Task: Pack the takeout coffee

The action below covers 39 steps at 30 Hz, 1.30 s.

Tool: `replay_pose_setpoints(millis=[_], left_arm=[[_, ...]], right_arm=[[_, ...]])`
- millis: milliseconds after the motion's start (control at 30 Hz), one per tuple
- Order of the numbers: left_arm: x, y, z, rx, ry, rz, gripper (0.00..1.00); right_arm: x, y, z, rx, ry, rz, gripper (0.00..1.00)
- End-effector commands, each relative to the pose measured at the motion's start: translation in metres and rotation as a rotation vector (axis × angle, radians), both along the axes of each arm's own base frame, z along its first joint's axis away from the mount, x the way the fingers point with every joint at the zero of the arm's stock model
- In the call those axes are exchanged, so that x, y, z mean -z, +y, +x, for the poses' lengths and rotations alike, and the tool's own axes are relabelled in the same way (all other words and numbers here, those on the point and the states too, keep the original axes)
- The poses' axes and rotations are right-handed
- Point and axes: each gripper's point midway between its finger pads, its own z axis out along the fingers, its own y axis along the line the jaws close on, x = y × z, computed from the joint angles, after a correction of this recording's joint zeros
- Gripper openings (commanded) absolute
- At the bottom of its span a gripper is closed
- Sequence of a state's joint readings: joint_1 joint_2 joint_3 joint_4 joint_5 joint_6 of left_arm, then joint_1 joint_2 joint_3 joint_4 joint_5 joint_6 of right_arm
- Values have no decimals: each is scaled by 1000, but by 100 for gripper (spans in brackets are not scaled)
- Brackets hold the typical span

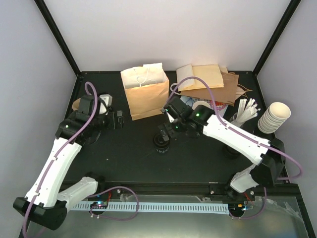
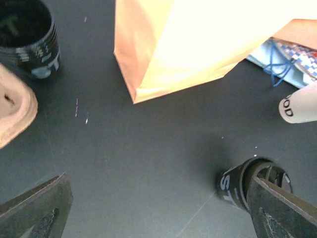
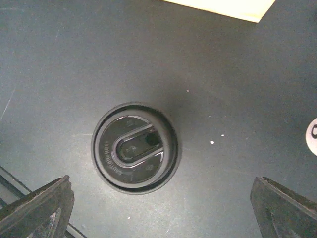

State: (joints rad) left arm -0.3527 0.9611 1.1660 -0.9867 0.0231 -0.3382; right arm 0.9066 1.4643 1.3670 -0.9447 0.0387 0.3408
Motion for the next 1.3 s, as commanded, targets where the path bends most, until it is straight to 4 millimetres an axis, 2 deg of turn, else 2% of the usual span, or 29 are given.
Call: replay_pose_setpoints(millis=[0, 267, 600, 1033, 1267], left_arm=[[11, -1, 2, 55, 17, -133, 99], [18, 14, 5, 14, -21, -162, 99], [4, 14, 9, 21, -87, -177, 99], [7, 14, 12, 13, -83, -178, 99], [8, 14, 13, 15, -76, -178, 99]], right_arm=[[-1, 15, -8, -7, 41, -36, 100], [35, 34, -15, 1, 93, -170, 95], [60, 41, -14, 5, 121, -250, 92], [81, 45, -14, -1, 156, -287, 84], [82, 48, -13, -7, 156, -284, 81]])
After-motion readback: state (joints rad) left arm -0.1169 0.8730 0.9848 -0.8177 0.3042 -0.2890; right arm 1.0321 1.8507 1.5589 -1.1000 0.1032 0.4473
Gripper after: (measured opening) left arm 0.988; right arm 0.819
